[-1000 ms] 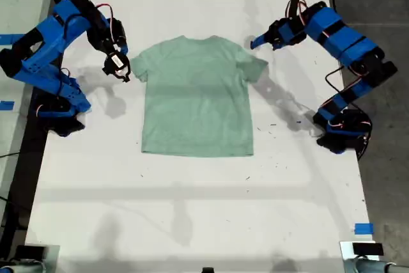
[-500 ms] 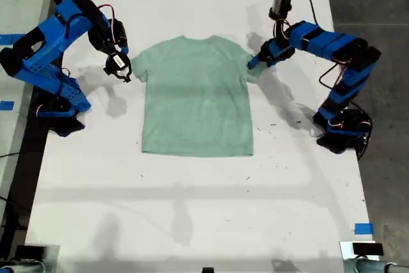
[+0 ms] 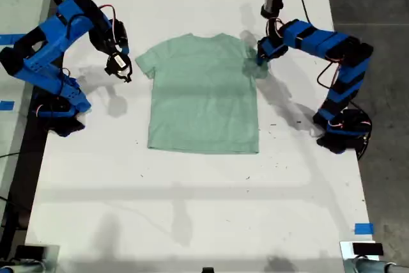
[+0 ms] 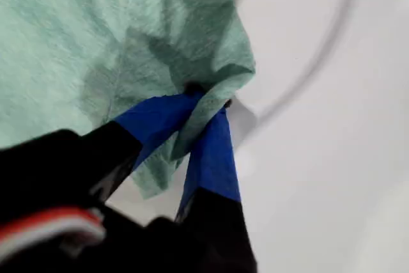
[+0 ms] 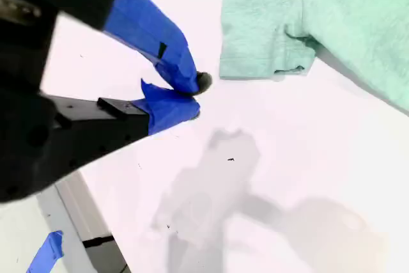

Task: Fold tshirt

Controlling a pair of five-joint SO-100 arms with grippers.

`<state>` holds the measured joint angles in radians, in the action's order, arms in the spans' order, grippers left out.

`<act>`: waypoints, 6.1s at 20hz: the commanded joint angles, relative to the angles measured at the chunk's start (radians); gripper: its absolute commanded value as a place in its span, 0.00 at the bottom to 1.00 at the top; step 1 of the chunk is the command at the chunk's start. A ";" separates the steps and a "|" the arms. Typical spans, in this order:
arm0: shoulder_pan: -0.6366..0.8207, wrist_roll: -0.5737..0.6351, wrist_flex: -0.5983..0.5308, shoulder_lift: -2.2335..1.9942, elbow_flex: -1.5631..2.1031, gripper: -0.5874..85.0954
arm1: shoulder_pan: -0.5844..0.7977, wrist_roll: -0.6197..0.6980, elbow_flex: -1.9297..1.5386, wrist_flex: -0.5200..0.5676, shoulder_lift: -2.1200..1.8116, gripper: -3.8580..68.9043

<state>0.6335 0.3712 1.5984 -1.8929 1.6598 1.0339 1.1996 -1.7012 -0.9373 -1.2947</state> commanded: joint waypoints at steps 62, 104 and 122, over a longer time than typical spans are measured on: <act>0.163 0.383 -0.166 0.715 -0.548 0.42 | -0.512 -0.518 -0.149 -0.396 -0.782 0.25; 0.193 0.419 -0.166 0.581 -0.459 0.01 | -0.495 -0.528 -0.304 -0.311 -0.864 0.26; -0.163 0.377 -0.360 0.996 -0.950 0.08 | -0.505 -0.545 -0.336 -0.305 -0.884 0.26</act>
<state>0.4985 0.7470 1.2901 -0.9004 0.7670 0.5430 0.6673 -2.0417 -1.2563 -2.1246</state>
